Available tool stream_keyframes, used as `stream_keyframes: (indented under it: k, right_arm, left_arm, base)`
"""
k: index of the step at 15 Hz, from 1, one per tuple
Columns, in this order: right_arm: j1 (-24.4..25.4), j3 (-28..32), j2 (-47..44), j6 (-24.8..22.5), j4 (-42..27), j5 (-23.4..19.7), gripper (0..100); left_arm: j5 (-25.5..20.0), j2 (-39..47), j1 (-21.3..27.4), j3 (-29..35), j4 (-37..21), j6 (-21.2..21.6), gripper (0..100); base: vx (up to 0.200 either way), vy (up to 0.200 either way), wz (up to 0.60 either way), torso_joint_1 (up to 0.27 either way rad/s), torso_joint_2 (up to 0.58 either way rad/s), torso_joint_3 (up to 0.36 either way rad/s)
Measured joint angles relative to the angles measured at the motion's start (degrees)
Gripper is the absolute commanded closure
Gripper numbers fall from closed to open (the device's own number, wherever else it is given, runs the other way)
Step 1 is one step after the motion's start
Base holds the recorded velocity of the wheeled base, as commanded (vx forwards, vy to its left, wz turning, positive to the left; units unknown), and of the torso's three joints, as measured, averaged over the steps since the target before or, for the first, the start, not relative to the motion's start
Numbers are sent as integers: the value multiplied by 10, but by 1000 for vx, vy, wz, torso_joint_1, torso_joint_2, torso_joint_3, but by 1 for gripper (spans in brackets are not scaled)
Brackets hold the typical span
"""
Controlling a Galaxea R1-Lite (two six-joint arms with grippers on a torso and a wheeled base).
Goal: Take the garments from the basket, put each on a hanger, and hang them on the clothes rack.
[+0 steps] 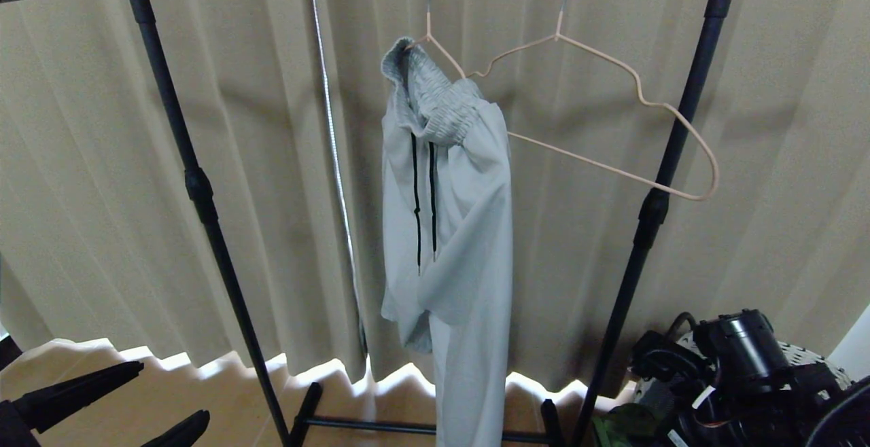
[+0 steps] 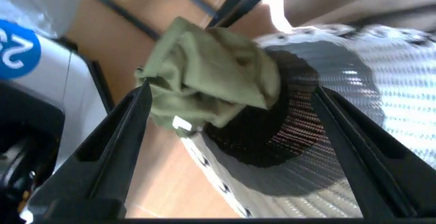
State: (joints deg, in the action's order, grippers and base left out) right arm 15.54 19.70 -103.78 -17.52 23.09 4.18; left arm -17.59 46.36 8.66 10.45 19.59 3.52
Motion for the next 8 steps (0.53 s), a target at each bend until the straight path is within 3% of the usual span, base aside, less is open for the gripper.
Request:
stream_keyframes:
  k: [8]
  right_arm:
    - [25,63,-135,6,21,9,0]
  left_arm:
    - [0,-6,0,0,0,0,0]
  base:
    - [0,0,0,0,0,0]
